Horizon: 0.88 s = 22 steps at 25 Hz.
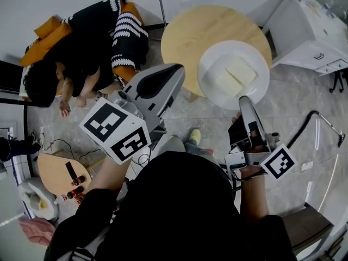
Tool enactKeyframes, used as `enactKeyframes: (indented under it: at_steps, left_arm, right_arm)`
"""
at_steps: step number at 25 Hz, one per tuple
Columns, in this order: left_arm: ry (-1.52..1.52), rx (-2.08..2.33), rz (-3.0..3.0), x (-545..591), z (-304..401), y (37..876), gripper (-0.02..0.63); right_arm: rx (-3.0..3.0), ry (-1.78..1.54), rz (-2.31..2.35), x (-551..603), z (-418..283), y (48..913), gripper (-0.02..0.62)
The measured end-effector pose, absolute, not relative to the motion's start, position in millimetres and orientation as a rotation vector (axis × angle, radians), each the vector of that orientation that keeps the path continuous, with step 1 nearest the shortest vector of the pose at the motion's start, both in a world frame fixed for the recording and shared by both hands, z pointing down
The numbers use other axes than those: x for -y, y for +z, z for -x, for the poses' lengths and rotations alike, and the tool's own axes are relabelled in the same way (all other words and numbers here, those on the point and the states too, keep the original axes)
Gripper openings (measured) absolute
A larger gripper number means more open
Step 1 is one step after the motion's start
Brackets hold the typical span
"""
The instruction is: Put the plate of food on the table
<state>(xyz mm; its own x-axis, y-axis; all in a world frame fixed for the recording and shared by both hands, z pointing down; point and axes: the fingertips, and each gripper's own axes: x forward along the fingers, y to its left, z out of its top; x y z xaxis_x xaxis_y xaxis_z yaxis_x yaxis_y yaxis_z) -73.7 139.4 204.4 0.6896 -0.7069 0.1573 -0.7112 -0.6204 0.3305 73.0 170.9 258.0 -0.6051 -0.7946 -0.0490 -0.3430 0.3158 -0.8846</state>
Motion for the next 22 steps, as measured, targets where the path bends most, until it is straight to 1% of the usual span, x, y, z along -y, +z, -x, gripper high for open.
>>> enactKeyframes:
  at_steps: [22]
  left_arm:
    - [0.033,1.072,-2.545,-140.8,69.8,201.8,-0.008]
  right_arm:
    - [-2.104,-1.215,0.998,-168.9,-71.3,248.9,0.017]
